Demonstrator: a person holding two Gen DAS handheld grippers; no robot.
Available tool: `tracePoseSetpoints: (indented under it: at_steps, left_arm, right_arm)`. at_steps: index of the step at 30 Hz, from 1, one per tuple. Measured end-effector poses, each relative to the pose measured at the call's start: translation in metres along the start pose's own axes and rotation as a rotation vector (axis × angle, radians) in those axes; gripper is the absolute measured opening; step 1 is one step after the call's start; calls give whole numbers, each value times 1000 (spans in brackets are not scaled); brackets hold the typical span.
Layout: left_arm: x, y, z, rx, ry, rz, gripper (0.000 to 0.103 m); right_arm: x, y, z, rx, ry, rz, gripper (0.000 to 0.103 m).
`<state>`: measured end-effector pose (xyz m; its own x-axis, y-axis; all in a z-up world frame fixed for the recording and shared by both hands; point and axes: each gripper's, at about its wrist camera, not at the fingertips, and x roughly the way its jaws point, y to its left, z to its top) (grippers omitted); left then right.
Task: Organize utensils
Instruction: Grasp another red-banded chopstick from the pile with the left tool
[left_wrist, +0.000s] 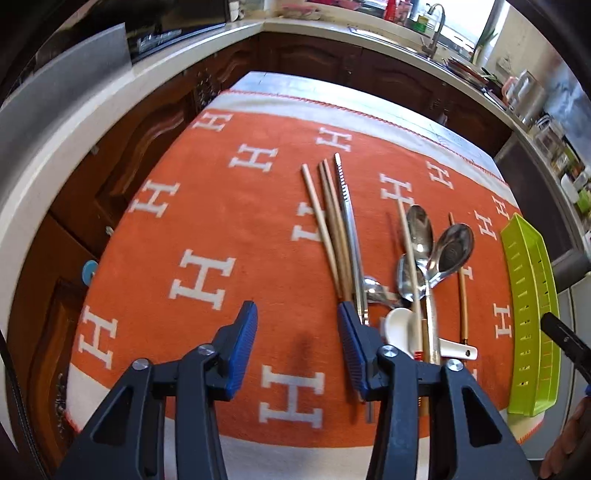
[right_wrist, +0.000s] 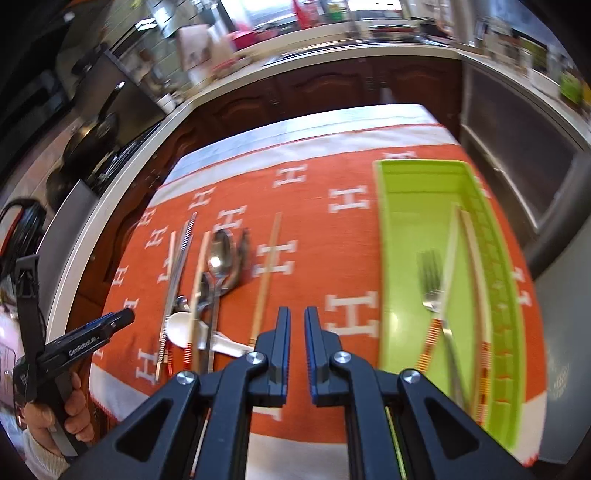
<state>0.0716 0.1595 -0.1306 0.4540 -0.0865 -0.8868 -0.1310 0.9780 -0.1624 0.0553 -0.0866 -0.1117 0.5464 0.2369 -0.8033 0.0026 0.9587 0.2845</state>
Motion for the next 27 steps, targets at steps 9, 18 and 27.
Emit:
tracePoseSetpoints:
  at_steps: [9,18,27]
  left_arm:
    - [36,8,4,-39,79,-201,28]
    - [55,-12,13,2,81,-193,27]
    - [54,-25,15,83,58,-107,21]
  right_arm:
    - [40,45,3,-58,73,31,8]
    - [59,59,2,-91,114,26,8]
    - [68,58,1,-86,137,28,8]
